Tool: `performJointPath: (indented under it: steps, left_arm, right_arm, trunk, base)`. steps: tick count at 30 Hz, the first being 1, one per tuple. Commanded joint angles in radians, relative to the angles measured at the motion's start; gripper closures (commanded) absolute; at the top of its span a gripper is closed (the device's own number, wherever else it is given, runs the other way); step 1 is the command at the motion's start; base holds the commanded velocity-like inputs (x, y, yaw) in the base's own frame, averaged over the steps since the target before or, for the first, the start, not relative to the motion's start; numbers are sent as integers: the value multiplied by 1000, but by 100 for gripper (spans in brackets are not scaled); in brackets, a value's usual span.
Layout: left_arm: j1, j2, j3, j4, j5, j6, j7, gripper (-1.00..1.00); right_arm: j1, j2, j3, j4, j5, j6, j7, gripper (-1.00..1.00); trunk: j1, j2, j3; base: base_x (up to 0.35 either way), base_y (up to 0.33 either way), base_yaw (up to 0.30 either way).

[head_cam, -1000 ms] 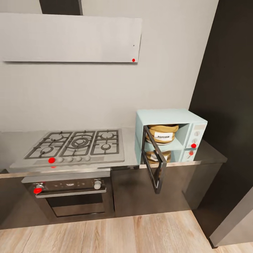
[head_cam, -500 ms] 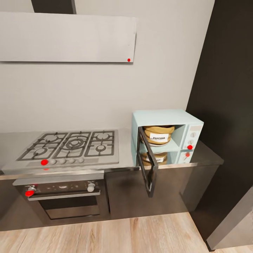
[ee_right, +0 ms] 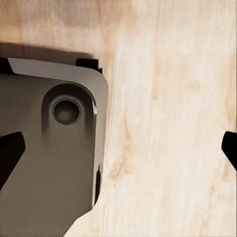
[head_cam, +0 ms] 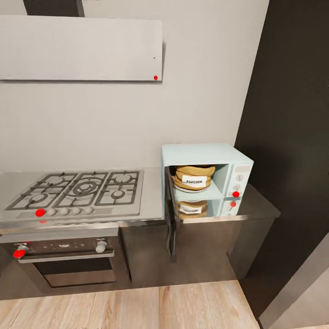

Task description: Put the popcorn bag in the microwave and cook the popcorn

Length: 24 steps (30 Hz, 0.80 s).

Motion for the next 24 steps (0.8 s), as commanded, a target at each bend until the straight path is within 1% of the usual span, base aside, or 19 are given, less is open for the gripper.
performJointPath:
  steps: [1, 5, 16, 24]
  left_arm:
    - [0, 0, 1, 0, 3, -3, 3, -100]
    - [0, 0, 1, 0, 3, -3, 3, -100]
    - [0, 0, 1, 0, 3, -3, 3, -100]
    - [0, 0, 1, 0, 3, -3, 3, -100]
  right_arm:
    - [-1, -1, -9, 3, 7, -6, 2, -100]
    - [-1, -1, -7, 3, 7, -6, 2, -100]
    - [-1, 1, -7, 3, 8, -7, 2, -100]
    - [-1, 1, -7, 3, 11, -8, 1, -100]
  trunk:
    - [0, -1, -1]
    - [0, -1, -1]
    - [0, -1, -1]
    - [0, -1, -1]
  base:
    - [0, -262, 244]
    - [0, -132, 261]
    - [0, -6, 264]
    - [0, 0, 25]
